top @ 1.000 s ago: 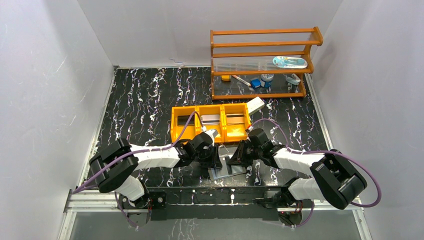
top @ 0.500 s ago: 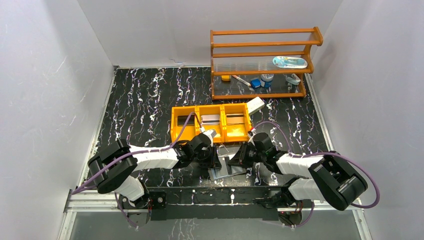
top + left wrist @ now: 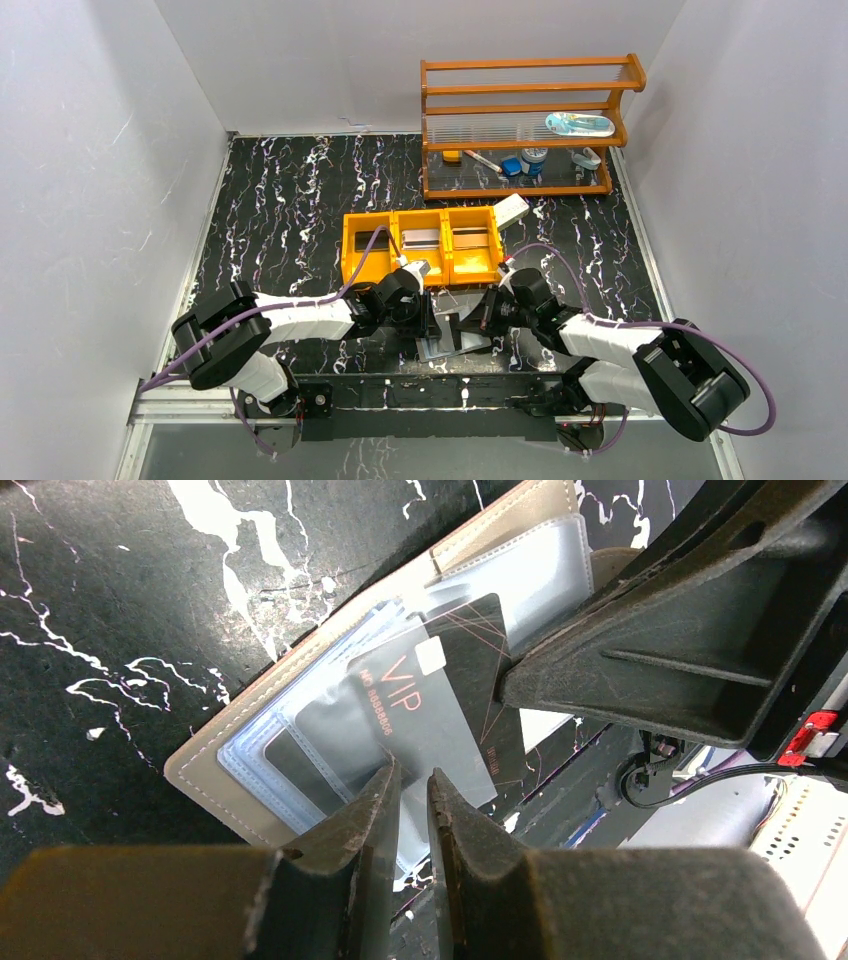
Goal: Take the credit cards out of the card holder
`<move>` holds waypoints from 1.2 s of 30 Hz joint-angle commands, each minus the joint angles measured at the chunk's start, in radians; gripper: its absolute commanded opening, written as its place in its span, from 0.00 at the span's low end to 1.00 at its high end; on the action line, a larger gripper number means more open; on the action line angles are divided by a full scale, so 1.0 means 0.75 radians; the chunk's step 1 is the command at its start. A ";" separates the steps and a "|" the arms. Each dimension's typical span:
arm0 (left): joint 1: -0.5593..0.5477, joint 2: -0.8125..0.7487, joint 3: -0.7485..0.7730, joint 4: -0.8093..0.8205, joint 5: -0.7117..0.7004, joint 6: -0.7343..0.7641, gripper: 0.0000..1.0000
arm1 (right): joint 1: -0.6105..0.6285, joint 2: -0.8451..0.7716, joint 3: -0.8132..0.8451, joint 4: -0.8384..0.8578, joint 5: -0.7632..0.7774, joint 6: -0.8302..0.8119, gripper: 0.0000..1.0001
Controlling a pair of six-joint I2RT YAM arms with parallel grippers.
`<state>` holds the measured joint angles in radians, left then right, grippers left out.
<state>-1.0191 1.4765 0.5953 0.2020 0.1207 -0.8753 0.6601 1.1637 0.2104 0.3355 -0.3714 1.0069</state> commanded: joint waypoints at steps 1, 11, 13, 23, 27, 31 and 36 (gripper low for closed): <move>-0.014 0.036 -0.059 -0.188 -0.048 0.050 0.17 | 0.005 -0.045 -0.022 -0.038 0.014 0.007 0.05; -0.016 0.079 -0.019 -0.208 -0.014 0.088 0.17 | 0.003 0.067 -0.088 0.249 -0.117 0.124 0.27; -0.018 0.082 -0.022 -0.208 -0.014 0.082 0.16 | 0.005 0.085 -0.100 0.278 -0.117 0.136 0.30; -0.018 0.079 -0.024 -0.210 -0.020 0.079 0.16 | 0.005 0.139 -0.137 0.389 -0.132 0.163 0.18; -0.020 0.061 -0.026 -0.222 -0.036 0.079 0.17 | 0.004 0.082 -0.128 0.303 -0.086 0.142 0.08; -0.020 0.005 -0.026 -0.272 -0.091 0.077 0.19 | -0.005 -0.055 -0.090 0.075 0.020 0.077 0.06; -0.020 -0.074 -0.005 -0.337 -0.143 0.092 0.23 | -0.022 -0.229 -0.029 -0.191 0.112 0.030 0.05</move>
<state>-1.0302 1.4517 0.6094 0.1394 0.0990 -0.8471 0.6548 1.0698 0.1314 0.3832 -0.3782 1.0821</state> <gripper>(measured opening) 0.219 0.085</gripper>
